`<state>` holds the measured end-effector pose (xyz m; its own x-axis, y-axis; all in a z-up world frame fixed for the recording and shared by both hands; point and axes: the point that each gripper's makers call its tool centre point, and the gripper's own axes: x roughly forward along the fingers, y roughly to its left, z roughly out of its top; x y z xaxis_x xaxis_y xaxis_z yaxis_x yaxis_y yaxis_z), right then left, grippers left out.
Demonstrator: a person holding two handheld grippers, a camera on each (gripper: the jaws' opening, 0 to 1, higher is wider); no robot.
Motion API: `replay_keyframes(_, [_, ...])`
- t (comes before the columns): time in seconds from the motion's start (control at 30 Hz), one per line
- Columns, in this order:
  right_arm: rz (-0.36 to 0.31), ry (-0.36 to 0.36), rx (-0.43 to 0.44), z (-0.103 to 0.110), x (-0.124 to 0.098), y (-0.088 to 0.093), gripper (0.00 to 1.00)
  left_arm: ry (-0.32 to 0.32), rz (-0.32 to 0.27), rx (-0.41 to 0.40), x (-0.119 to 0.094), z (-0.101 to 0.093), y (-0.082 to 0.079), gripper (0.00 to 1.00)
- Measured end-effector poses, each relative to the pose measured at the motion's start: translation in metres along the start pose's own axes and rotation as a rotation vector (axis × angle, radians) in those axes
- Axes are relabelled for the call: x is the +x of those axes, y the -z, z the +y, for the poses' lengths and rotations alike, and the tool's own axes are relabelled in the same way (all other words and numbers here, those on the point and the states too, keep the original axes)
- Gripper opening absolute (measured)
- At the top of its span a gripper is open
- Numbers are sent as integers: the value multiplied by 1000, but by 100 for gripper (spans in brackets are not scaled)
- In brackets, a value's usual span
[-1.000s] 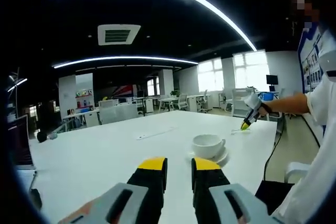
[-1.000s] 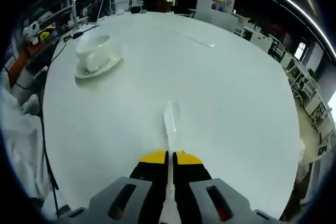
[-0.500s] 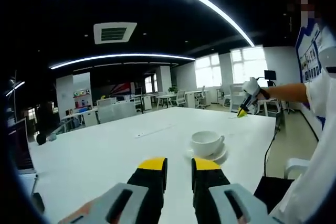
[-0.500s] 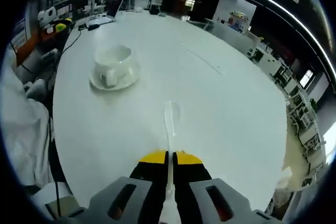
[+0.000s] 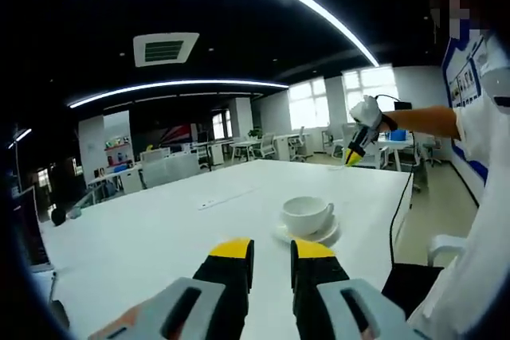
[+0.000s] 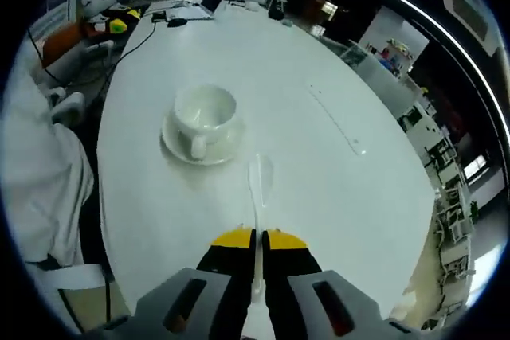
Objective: Tidy tabletop coffee trays, cups and spoons，present forward
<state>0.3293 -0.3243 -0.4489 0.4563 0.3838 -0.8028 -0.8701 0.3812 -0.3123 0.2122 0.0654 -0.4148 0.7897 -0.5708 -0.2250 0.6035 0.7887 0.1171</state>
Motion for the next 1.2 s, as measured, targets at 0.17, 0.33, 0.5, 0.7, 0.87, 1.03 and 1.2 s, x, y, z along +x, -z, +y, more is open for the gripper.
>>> replay_keyframes(0.17, [17, -13, -81, 5, -3, -26, 4, 10, 11, 6, -3, -1, -1, 21])
replay_keyframes(0.33, [45, -33, -159, 13, -4, -47, 4, 19, 30, 19, -4, -3, 1, 21])
replay_keyframes(0.5, [80, -65, -239, 23, -1, -65, 5, 35, 58, 33, -4, -8, 6, 21])
replay_keyframes(0.7, [137, -82, -308, 28, 7, -78, 5, 41, 66, 43, -7, -10, 6, 21])
replay_keyframes(0.87, [161, -101, -335, 32, 15, -84, 5, 43, 70, 37, -7, -12, 12, 21])
replay_keyframes(1.03, [220, -113, -392, 35, 28, -86, 5, 49, 73, 37, -6, -14, 16, 21])
replay_keyframes(1.2, [273, -124, -450, 38, 42, -85, 5, 64, 74, 32, -3, -19, 20, 21])
